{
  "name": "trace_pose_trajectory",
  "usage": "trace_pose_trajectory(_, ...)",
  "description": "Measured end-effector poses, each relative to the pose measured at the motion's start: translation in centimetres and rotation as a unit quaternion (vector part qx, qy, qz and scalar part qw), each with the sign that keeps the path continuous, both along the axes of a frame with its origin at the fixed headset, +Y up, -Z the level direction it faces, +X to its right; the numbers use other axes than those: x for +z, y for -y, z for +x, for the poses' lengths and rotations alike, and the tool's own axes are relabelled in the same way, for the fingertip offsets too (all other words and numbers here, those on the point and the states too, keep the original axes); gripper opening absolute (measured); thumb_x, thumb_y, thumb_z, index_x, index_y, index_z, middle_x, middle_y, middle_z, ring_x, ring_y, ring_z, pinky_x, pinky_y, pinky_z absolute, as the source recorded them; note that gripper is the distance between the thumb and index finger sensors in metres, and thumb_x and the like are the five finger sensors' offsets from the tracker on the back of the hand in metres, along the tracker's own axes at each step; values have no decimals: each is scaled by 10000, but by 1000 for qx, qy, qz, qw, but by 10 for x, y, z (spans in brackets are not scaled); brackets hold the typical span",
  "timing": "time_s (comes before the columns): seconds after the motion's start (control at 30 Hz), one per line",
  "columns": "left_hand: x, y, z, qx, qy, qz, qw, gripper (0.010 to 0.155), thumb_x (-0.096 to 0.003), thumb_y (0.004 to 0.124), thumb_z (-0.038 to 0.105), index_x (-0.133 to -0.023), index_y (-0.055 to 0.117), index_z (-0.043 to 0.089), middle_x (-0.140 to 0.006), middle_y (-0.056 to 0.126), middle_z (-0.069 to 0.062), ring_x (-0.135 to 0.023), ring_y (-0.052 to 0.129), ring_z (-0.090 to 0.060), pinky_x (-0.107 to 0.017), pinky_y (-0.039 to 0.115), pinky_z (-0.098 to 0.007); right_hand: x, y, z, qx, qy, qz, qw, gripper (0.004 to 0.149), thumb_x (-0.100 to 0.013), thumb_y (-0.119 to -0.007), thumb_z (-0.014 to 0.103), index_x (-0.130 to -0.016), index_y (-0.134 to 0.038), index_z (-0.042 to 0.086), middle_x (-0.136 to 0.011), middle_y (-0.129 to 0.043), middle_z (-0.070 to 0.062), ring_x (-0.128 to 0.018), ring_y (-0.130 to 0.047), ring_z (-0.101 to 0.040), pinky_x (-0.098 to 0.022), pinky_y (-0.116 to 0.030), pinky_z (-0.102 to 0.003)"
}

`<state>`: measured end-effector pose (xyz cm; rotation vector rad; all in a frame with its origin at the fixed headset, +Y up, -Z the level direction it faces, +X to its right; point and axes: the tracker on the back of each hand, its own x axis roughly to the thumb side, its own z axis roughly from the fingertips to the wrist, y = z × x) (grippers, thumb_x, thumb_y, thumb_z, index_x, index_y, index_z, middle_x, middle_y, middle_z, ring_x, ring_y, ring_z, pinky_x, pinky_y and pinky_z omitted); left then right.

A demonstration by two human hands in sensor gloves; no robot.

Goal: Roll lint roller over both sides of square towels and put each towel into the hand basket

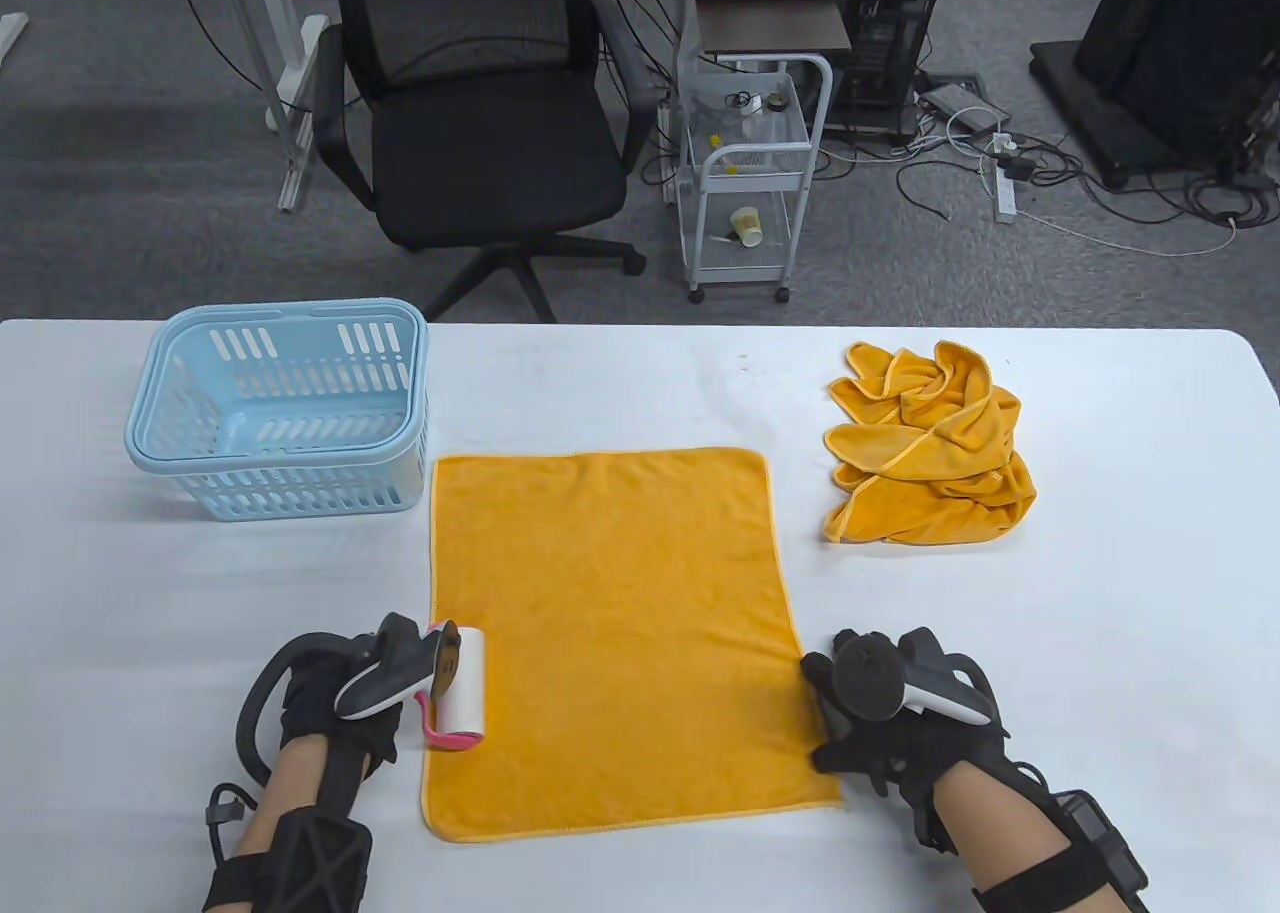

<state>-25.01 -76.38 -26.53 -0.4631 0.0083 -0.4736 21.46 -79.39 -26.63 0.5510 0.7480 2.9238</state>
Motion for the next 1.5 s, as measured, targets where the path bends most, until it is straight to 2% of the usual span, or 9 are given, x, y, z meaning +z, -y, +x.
trace_pose_trajectory(0.13, -2, -3, -16, 130, -27, 16, 991, 457, -505, 829, 367, -899, 607, 430, -930, 803, 107, -817, 914, -210, -715, 705, -565, 0, 0, 0, 0, 0, 0, 1000, 933, -452, -906, 562, -1153, -400, 209, -1165, -286, -239, -1048, -308, -556, -674, -433, -744)
trace_pose_trajectory(0.27, -6, -10, -37, 270, -80, 48, 958, 558, -489, 834, 420, -955, 527, 410, -928, 762, 82, -764, 894, -200, -681, 732, -566, 0, 0, 0, -1, 2, 0, 1000, 933, -451, -906, 563, -1152, -401, 210, -1165, -285, -238, -1049, -308, -554, -673, -434, -744)
trace_pose_trajectory(0.4, -10, -12, -62, 327, -128, 68, 934, 639, -505, 739, 518, -1017, 375, 400, -983, 675, 39, -795, 844, -227, -682, 706, -567, 0, 0, 0, -2, 3, -1, 1000, 931, -452, -907, 561, -1152, -402, 212, -1165, -284, -238, -1049, -307, -553, -673, -433, -745)
trace_pose_trajectory(0.73, -16, 7, -119, 284, -245, 107, 921, 584, -553, 658, 408, -1040, 361, 283, -1119, 513, -74, -983, 684, -373, -717, 672, -524, 0, 0, 0, -1, 2, -1, 1000, 934, -450, -907, 562, -1152, -399, 213, -1165, -280, -235, -1049, -303, -551, -674, -432, -744)
trace_pose_trajectory(0.97, -20, 24, -127, 245, -273, 95, 925, 576, -561, 670, 377, -1054, 404, 239, -1187, 370, -140, -1082, 465, -464, -749, 499, -596, 0, 0, 0, -4, 7, -1, 1000, 933, -449, -907, 562, -1151, -401, 213, -1164, -280, -234, -1048, -303, -552, -674, -433, -743)
trace_pose_trajectory(1.13, -20, 24, -127, 252, -269, 82, 926, 649, -547, 691, 419, -1081, 381, 219, -1198, 308, -159, -1087, 394, -492, -748, 460, -623, 0, 0, 0, -6, 9, -2, 1000, 933, -449, -909, 561, -1151, -403, 210, -1164, -278, -235, -1048, -300, -551, -674, -432, -744)
trace_pose_trajectory(1.27, -16, 4, -119, 275, -230, 86, 930, 759, -527, 728, 466, -1095, 291, 215, -1194, 222, -176, -1079, 312, -518, -741, 417, -641, -1, 0, 1, -16, 12, -6, 1000, 935, -448, -909, 560, -1150, -405, 206, -1164, -276, -238, -1048, -296, -553, -675, -429, -744)
trace_pose_trajectory(1.37, -8, -17, -106, 299, -190, 106, 929, 777, -521, 737, 489, -1097, 295, 215, -1190, 186, -186, -1072, 279, -529, -737, 392, -650, -1, -1, 2, -21, 16, -1, 1000, 946, -445, -912, 557, -1150, -398, 191, -1160, -267, -245, -1043, -275, -557, -675, -418, -743)
trace_pose_trajectory(1.5, 12, -47, -72, 308, -75, 141, 938, 778, -502, 760, 527, -1099, 358, 230, -1198, 220, -177, -1080, 315, -516, -740, 405, -650, 0, -15, 4, -41, 15, 37, 998, 942, -441, -915, 552, -1146, -406, 193, -1161, -261, -240, -1043, -243, -553, -676, -397, -746)
